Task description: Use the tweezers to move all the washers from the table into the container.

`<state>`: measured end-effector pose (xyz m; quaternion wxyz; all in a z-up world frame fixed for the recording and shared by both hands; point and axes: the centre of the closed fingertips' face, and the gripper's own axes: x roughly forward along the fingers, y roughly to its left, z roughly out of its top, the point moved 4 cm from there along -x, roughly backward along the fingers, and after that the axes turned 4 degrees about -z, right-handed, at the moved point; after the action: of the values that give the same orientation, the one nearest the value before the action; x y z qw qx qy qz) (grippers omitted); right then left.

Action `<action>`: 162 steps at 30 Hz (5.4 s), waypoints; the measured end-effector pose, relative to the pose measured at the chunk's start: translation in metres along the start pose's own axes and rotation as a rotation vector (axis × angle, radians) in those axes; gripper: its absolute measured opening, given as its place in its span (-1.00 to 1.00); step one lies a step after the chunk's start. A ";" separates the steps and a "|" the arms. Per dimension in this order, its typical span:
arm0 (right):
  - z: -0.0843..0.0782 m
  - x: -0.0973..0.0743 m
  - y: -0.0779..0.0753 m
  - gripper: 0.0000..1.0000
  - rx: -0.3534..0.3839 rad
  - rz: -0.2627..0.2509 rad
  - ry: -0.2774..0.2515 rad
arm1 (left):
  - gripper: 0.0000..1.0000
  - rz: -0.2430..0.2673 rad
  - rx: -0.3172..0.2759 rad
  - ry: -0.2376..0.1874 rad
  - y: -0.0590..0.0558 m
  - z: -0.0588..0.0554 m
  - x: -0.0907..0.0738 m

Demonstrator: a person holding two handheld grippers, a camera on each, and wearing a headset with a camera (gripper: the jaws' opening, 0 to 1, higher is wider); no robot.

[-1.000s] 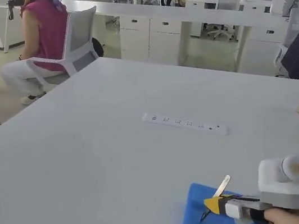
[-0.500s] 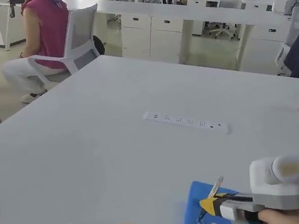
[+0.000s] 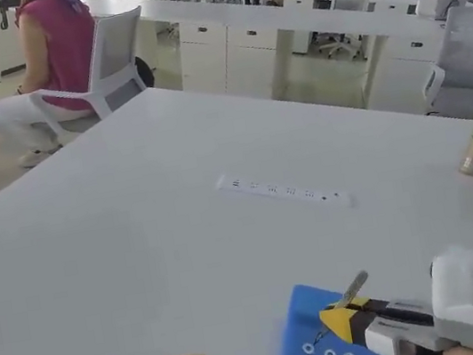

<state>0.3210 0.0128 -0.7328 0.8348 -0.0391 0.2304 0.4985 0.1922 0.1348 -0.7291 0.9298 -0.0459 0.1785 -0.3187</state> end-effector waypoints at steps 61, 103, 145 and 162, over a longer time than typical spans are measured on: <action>-0.112 -0.042 0.083 -0.90 -0.486 0.237 0.369 | -1.00 -0.580 0.486 0.430 -0.067 -0.005 0.051; -0.116 -0.090 0.063 -0.41 -0.124 0.001 0.243 | -1.00 -0.564 0.755 0.898 -0.018 -0.081 0.072; -0.022 -0.153 0.005 0.62 -0.115 -0.341 -0.242 | 0.18 0.054 0.053 -0.038 0.024 0.046 -0.004; -0.023 -0.164 0.003 0.98 -0.049 -0.426 -0.313 | 0.94 0.118 -0.033 -0.160 0.025 0.055 -0.012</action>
<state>0.2454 -0.1256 -0.6830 0.9452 -0.0294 0.0727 0.3170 0.2180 0.1601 -0.6792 0.9573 -0.0759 0.1113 -0.2556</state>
